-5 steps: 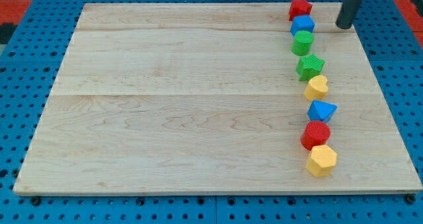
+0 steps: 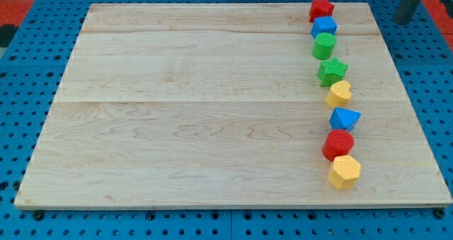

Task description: Adjust the blue triangle diagonally top left to the red circle

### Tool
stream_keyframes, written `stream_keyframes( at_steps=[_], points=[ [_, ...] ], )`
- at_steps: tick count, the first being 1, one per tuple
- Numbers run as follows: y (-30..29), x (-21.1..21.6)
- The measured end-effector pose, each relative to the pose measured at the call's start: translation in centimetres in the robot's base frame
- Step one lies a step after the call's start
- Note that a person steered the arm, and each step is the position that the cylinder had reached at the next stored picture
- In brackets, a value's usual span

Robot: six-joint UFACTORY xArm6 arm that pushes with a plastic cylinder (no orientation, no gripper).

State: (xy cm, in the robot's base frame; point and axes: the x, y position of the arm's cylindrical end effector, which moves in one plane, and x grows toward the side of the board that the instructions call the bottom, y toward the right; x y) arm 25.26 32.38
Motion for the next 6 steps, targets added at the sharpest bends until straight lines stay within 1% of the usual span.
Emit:
stream_keyframes(
  at_steps=[1,2,3,4,5,6],
  points=[
    [-3.3,5.0],
    [-3.4,12.3],
    [-3.5,18.5],
    [-7.1,22.4],
    [-11.4,23.6],
    [-13.2,23.6]
  ],
)
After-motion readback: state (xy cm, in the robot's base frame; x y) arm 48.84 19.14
